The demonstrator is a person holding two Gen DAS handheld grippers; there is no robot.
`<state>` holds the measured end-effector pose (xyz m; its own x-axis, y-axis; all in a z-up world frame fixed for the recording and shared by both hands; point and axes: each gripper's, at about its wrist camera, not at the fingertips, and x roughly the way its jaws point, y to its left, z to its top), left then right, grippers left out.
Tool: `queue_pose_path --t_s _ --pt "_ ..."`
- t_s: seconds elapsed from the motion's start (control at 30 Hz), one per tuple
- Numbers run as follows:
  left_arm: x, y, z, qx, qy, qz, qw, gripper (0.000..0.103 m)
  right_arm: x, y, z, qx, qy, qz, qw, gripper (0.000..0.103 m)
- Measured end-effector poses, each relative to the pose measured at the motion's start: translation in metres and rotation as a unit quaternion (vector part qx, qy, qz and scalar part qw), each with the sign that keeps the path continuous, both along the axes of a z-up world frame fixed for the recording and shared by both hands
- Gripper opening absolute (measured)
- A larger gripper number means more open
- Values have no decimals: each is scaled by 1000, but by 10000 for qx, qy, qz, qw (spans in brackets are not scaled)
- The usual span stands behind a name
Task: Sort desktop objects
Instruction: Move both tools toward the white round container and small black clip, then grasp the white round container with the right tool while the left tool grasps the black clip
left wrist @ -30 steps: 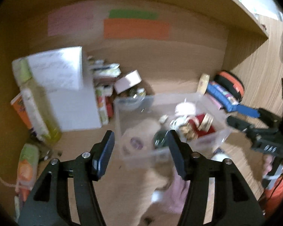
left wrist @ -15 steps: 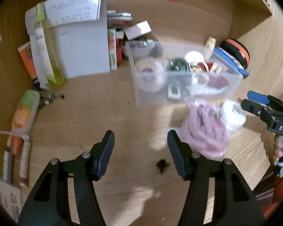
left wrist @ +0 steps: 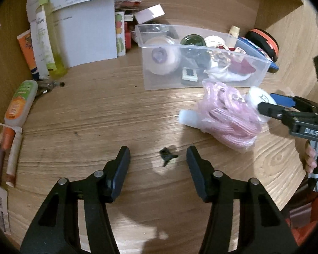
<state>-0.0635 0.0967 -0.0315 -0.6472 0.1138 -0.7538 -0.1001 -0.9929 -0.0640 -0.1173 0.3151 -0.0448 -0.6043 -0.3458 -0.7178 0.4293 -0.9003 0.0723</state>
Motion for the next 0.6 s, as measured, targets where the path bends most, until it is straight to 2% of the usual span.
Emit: queue_pose_path --t_s 0.17,0.27,0.4,0.6 --pt "2 5 -1 -208 122 49 9997 43 -4 -5 -3 128 -36 18 9999 72" --pt "2 5 -1 -279 209 106 9993 20 -4 -10 -5 242 -34 33 9997 70" --pt "3 6 -2 -320 296 134 9990 18 -2 -13 -5 373 60 66 9993 63" --pt "3 4 -2 -329 312 204 9988 18 -2 -13 -4 344 59 99 9993 63"
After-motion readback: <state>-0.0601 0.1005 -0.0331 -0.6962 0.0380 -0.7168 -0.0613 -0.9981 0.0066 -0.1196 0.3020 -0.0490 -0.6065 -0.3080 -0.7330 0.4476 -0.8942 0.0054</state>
